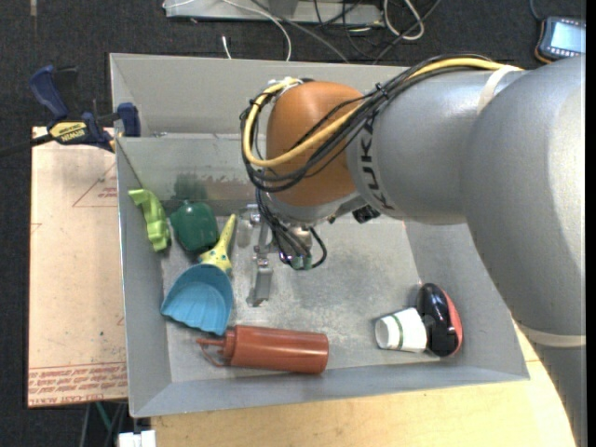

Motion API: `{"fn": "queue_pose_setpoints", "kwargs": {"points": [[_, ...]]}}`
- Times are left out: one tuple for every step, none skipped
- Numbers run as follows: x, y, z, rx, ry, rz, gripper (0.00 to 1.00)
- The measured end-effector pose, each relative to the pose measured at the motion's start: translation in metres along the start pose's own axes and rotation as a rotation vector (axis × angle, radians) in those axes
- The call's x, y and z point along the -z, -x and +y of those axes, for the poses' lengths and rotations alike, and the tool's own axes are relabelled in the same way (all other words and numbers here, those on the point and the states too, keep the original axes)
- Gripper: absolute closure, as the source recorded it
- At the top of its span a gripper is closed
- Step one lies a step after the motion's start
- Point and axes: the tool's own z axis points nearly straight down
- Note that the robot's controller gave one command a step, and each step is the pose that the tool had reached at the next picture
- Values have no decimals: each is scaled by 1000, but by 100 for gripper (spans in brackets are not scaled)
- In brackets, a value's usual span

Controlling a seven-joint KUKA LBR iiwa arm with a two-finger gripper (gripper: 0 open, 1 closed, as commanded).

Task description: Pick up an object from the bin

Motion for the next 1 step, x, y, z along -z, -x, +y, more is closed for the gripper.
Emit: {"fn": "queue_pose_setpoints", "kwargs": {"points": [[4,2,-1,-4,1,-8,0]]}}
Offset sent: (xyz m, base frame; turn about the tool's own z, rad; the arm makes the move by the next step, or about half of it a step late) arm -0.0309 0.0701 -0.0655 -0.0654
